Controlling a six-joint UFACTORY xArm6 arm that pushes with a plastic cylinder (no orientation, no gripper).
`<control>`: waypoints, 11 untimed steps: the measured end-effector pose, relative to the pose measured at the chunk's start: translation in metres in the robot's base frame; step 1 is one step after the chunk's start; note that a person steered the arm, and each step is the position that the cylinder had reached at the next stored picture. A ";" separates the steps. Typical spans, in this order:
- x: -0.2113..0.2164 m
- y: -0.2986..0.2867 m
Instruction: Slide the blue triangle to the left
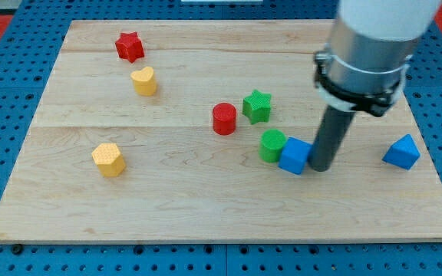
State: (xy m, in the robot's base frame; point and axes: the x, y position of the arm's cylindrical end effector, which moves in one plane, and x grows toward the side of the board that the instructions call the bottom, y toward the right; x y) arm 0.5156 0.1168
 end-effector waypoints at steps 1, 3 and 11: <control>-0.015 -0.029; -0.022 -0.043; -0.036 0.132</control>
